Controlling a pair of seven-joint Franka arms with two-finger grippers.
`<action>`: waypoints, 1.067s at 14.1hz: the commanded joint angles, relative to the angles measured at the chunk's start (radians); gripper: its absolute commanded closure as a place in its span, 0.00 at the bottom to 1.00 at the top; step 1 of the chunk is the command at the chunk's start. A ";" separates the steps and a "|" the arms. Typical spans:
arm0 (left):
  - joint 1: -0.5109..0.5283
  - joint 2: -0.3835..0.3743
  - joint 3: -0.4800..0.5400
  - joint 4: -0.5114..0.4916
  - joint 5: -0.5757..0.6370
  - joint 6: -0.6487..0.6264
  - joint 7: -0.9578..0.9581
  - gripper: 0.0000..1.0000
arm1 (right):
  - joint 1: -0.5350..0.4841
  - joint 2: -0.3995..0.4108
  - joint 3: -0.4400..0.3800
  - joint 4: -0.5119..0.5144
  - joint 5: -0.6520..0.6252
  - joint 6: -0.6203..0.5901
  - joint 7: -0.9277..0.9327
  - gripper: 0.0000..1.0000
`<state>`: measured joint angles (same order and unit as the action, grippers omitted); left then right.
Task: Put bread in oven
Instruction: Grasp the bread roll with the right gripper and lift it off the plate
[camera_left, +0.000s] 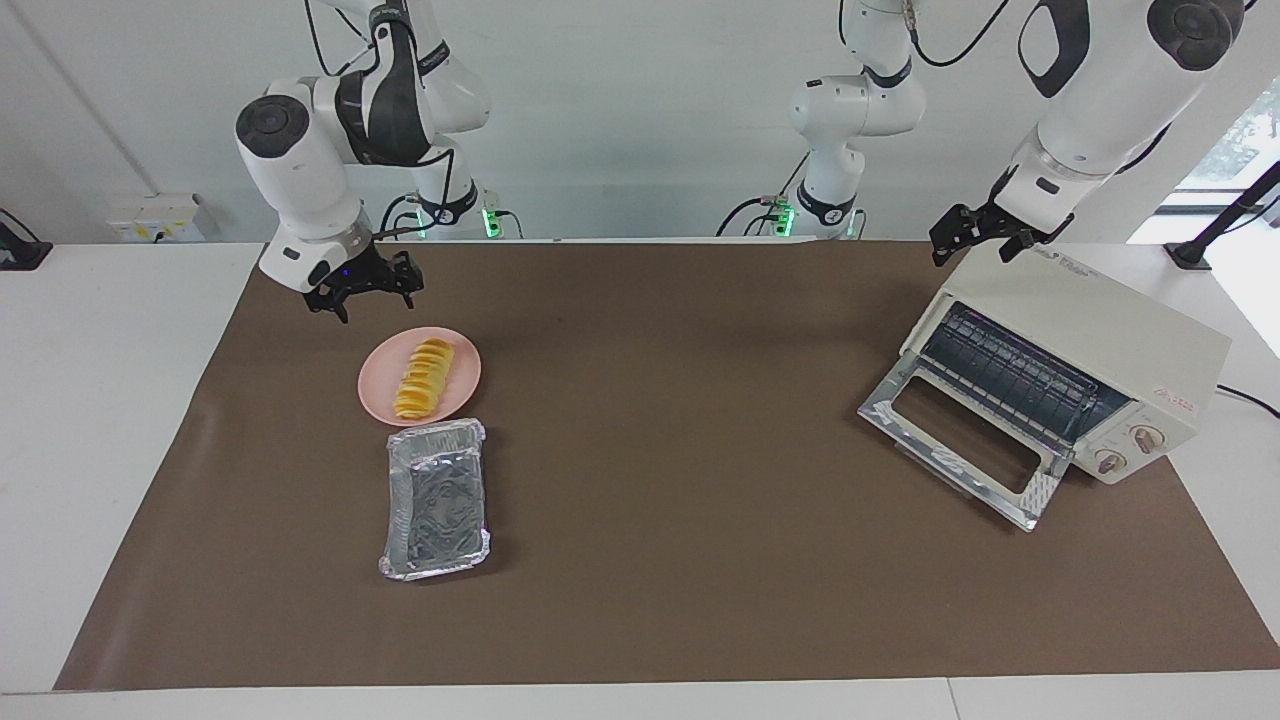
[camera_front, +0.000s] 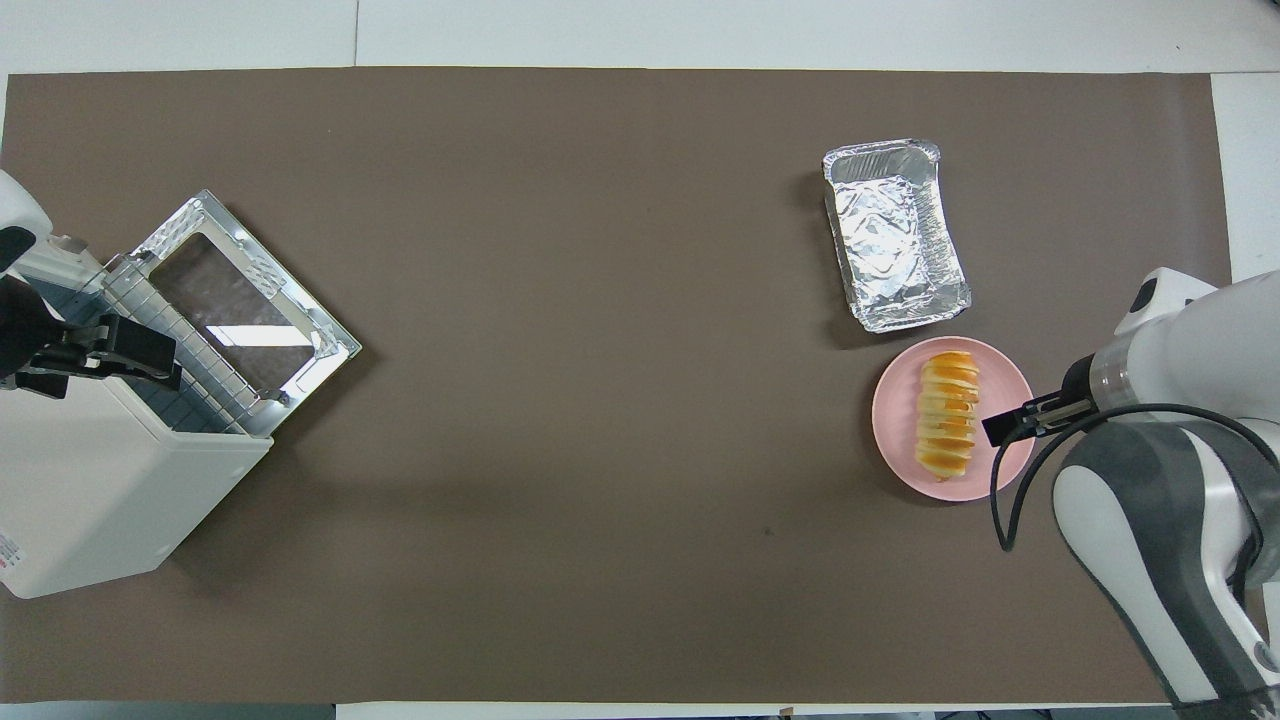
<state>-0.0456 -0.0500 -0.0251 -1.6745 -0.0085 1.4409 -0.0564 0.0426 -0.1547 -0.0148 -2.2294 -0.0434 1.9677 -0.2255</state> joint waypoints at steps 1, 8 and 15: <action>0.012 -0.014 -0.009 -0.007 0.007 0.012 0.006 0.00 | -0.004 0.030 -0.001 -0.074 0.025 0.114 -0.018 0.00; 0.012 -0.014 -0.009 -0.007 0.007 0.010 0.006 0.00 | 0.043 0.087 -0.001 -0.183 0.025 0.293 -0.025 0.00; 0.012 -0.014 -0.009 -0.007 0.007 0.010 0.006 0.00 | 0.022 0.107 -0.002 -0.232 0.025 0.394 -0.049 0.00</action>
<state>-0.0456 -0.0500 -0.0251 -1.6745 -0.0085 1.4409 -0.0564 0.0818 -0.0524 -0.0222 -2.4323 -0.0432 2.3081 -0.2390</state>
